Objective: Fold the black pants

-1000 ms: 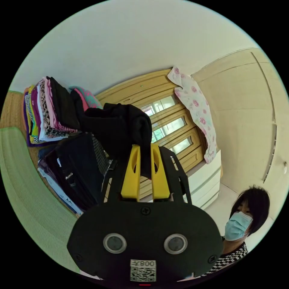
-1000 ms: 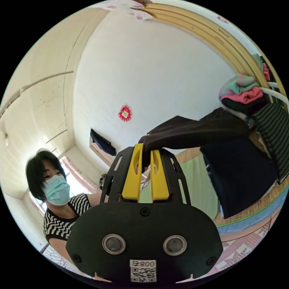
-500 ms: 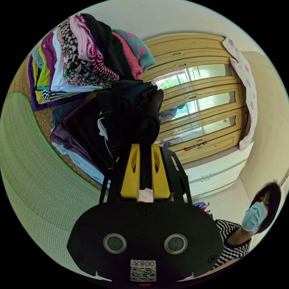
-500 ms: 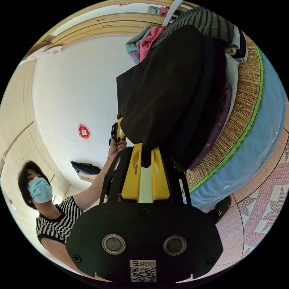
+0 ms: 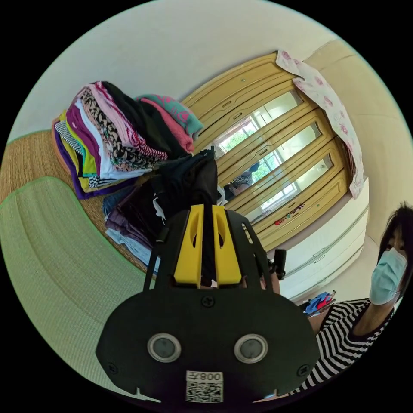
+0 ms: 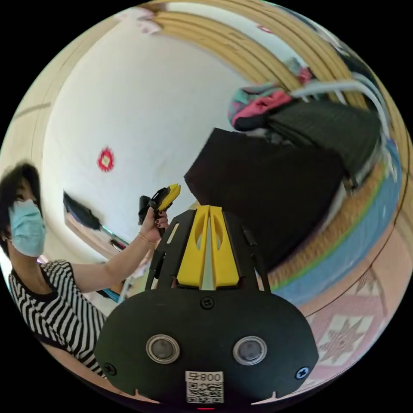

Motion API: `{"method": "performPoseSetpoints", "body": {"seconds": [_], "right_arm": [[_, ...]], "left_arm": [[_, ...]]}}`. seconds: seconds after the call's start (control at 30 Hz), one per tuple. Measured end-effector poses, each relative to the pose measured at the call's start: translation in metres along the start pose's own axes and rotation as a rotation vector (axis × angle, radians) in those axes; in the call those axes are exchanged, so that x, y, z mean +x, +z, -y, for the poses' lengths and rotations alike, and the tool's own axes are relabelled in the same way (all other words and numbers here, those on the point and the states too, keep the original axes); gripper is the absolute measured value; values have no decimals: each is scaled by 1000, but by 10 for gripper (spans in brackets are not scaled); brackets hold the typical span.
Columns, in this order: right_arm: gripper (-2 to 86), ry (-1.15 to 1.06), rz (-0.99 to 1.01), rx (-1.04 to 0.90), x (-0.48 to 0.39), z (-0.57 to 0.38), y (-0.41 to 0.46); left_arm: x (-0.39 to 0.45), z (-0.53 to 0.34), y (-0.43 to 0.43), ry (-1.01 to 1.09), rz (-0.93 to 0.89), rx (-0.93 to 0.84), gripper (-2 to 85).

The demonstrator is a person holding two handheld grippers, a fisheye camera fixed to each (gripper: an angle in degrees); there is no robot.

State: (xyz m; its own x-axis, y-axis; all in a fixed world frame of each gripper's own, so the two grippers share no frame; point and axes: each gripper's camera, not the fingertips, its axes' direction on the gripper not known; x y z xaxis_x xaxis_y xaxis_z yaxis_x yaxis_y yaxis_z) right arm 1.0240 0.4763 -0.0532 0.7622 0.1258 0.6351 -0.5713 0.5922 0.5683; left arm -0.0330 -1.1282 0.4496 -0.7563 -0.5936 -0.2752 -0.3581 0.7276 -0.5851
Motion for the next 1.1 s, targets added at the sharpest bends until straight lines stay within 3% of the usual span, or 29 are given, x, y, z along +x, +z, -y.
{"method": "performPoseSetpoints", "body": {"seconds": [0.13, 0.33, 0.4, 0.6, 1.1], "right_arm": [[0, -214, -212, -37, -55, 98, 61], [0, -215, -447, -224, -55, 187, 167], [0, -222, -448, -263, -49, 197, 189], [1, -166, -457, -339, -32, 244, 227], [1, -78, -495, -518, 3, 323, 279]], "left_arm": [[32, 40, 33, 131, 83, -82, 16], [51, 81, 63, 292, 195, -146, 2], [51, 94, 70, 309, 263, -165, 1], [29, 149, 93, 180, 128, -206, -1], [27, 218, 127, 41, 195, -234, 0]]}}
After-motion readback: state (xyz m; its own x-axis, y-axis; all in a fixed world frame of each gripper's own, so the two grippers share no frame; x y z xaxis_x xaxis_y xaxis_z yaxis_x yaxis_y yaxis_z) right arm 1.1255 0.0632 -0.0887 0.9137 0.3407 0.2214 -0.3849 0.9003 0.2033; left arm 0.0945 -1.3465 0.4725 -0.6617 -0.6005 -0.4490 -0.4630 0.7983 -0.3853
